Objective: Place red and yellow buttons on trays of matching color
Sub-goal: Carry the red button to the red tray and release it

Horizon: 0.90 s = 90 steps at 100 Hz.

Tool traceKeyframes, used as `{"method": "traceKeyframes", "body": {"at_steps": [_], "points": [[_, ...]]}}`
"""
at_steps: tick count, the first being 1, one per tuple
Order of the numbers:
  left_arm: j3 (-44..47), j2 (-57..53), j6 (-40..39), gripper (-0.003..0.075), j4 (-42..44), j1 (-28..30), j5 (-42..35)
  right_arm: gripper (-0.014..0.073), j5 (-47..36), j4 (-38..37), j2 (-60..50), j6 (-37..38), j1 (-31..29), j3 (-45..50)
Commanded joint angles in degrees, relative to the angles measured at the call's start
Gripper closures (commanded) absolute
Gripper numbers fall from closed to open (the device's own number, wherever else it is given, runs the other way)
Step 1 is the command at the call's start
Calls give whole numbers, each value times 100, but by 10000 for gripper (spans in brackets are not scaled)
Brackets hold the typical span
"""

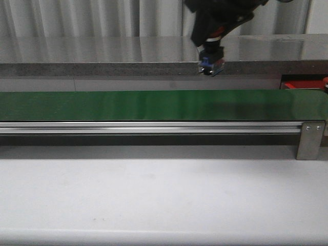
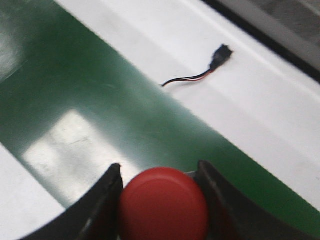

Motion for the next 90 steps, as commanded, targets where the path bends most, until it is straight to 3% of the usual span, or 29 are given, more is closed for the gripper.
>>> {"method": "traceKeyframes", "body": {"at_steps": [1,56,70,90], "points": [[-141,15,-35,741,-127,-43,-407,522,-242,73,-434,122,-375,-194],[-141,15,-35,741,-127,-43,-407,522,-288,80,-461,727,-3238,-173],[-141,15,-35,741,-127,-43,-407,522,-442,380,-282,738,-3599,-173],[-141,15,-35,741,-127,-43,-407,522,-555,679,238,738,-3663,-173]]}}
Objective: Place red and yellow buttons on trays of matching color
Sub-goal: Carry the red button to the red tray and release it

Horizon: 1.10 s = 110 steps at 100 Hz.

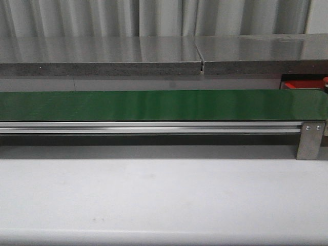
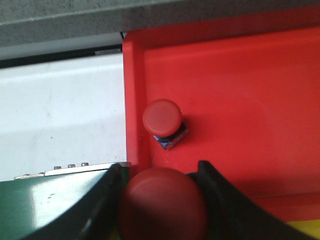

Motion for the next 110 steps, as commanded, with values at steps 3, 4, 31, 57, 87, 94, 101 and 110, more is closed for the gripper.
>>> {"method": "traceKeyframes", "body": {"at_steps": [3,4,31,57,87,94,101,110], "points": [[-141,15,-35,741,-127,-43,-407,522,-405,242,7,-6,-13,-173],[-141,15,-35,741,-127,-43,-407,522,-410,248,24,-6,-13,-173],[-141,15,-35,741,-127,-43,-407,522,-747,389,529,-12,-13,-173],[-141,15,-35,741,-127,-43,-407,522,-1112,567,828,-12,-13,-173],[-141,26,-35,741,-127,-43,-407,522,-1153,958,1160,-12,-13,-173],[-141,26,-35,741,-127,-43,-407,517,-1130,958,1176,-12,-13,-173],[-141,26,-35,741,-127,-43,-407,452,-1138,958,1176,-12,-13,-173],[-141,26,-35,741,-127,-43,-407,261,-1131,958,1176,-12,-7,-173]]}}
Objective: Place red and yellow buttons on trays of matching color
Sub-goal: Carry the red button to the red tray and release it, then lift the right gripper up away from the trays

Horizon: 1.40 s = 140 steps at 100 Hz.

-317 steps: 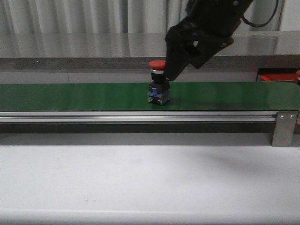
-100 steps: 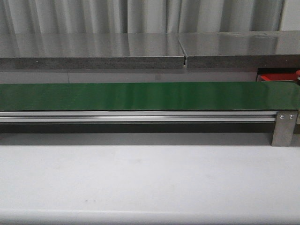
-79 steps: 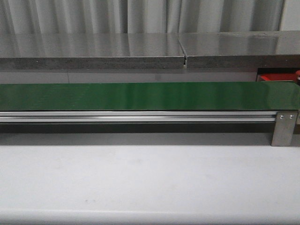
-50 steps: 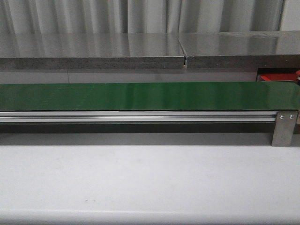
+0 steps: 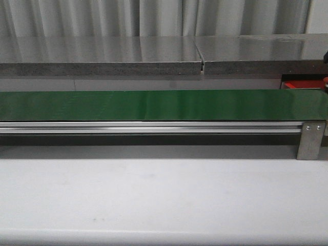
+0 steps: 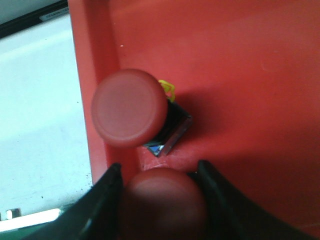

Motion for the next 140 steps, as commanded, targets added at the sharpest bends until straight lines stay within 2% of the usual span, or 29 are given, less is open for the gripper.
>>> {"method": "traceKeyframes", "body": {"at_steps": [1,6,11,16,52,86,91,96,101,113,120,140], "points": [[-141,26,-35,741,-127,-43,-407,245,-223,110,-344,-12,-7,-173],[-141,26,-35,741,-127,-43,-407,129,-200,110,-344,-12,-7,-173],[-141,26,-35,741,-127,-43,-407,60,-174,110,-344,-12,-7,-173],[-141,26,-35,741,-127,-43,-407,27,-157,110,-350,-12,-7,-173],[-141,26,-35,741,-127,-43,-407,31,80,-105,-795,-118,-7,-141],[-141,26,-35,741,-127,-43,-407,39,-230,-821,-2230,-367,65,879],[-141,26,-35,741,-127,-43,-407,77,-253,-912,-2469,-367,127,1027],[-141,26,-35,741,-127,-43,-407,151,-266,-1000,-2654,-367,220,1157],[-141,26,-35,741,-127,-43,-407,254,-259,-1063,-2826,-367,333,1267],[-141,26,-35,741,-127,-43,-407,566,-301,-1079,-3239,-367,577,1568],[-141,26,-35,741,-127,-43,-407,702,-330,-1089,-3480,-367,740,1751],[-141,26,-35,741,-127,-43,-407,712,-344,-1263,-4193,-367,1152,2321]]}}
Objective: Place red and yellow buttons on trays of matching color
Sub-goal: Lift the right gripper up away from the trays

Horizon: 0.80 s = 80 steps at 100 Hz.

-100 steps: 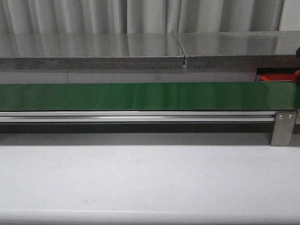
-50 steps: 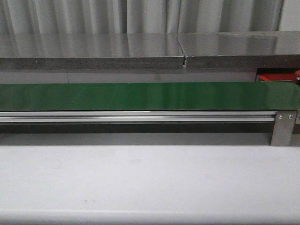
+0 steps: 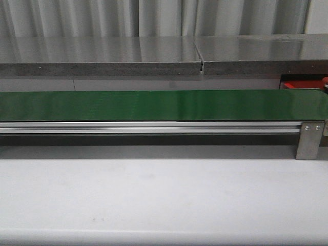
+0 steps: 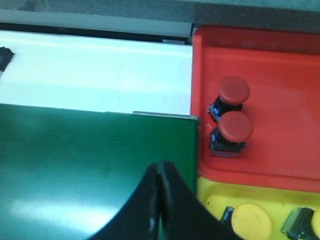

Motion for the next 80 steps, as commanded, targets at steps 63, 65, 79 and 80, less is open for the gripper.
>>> {"method": "traceKeyframes", "body": {"at_steps": [63,65,79,80], "points": [[-141,26,-35,741,-127,-43,-418,712,-351,-129,-3661,-73,390,2269],[-141,26,-35,741,-127,-43,-418,712,-344,-129,-3784,-73,390,2330],[-141,26,-35,741,-127,-43,-418,712,-298,-75,-4545,-67,390,2680],[-141,26,-35,741,-127,-43,-418,712,-298,-67,-4618,-67,390,2695]]}}
